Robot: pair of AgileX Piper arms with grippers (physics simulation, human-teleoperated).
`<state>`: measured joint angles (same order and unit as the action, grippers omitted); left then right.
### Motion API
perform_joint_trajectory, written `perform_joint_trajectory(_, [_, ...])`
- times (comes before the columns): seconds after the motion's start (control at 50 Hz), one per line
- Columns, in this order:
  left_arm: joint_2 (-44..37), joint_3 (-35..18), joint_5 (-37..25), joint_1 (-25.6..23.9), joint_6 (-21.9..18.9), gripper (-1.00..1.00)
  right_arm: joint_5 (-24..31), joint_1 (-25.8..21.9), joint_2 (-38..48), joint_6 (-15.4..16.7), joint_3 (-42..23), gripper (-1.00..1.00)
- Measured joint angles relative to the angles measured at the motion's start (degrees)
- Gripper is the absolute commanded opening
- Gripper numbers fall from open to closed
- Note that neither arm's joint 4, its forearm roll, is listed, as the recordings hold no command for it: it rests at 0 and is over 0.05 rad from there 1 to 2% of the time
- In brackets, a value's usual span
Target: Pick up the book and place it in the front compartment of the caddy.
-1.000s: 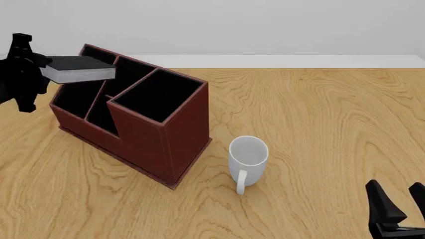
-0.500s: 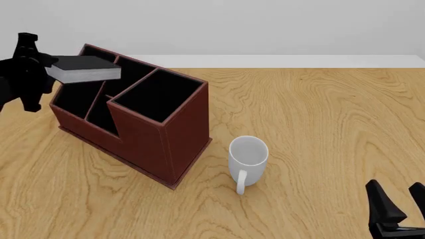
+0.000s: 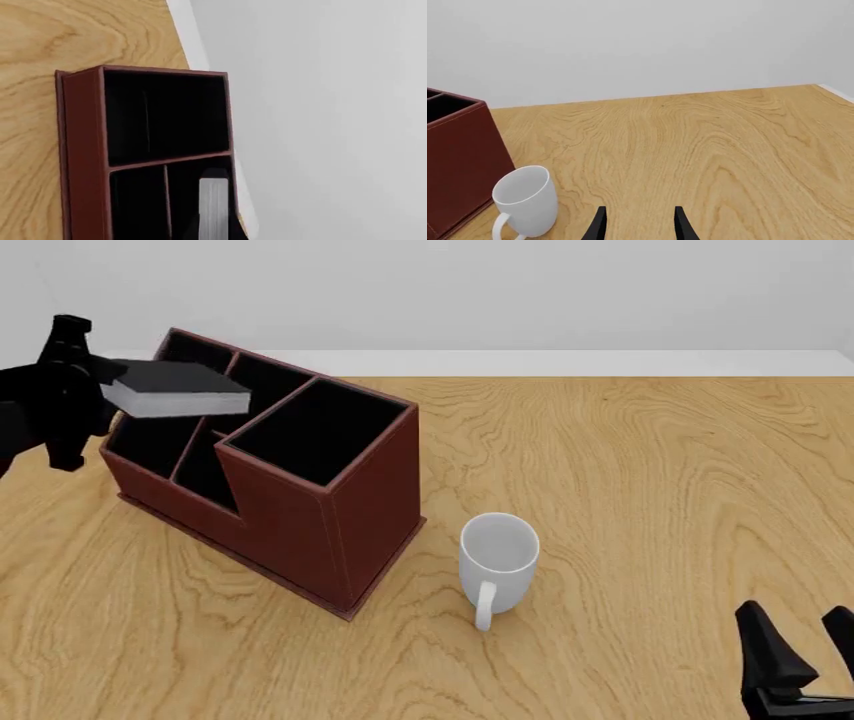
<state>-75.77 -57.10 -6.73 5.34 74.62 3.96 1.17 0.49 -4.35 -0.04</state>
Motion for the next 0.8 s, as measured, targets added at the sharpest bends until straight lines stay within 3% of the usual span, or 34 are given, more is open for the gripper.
perform_joint_trajectory(0.36, [-1.93, -1.01, -0.05, 1.27, -4.25, -1.00, -0.09, 0.01, -0.03, 0.05, -0.01, 1.00])
perform_joint_trajectory(0.8, [-4.00, 0.12, 2.00, -0.73, -5.73, -1.00, -0.18, -0.05, -0.14, 0.27, -0.01, 1.00])
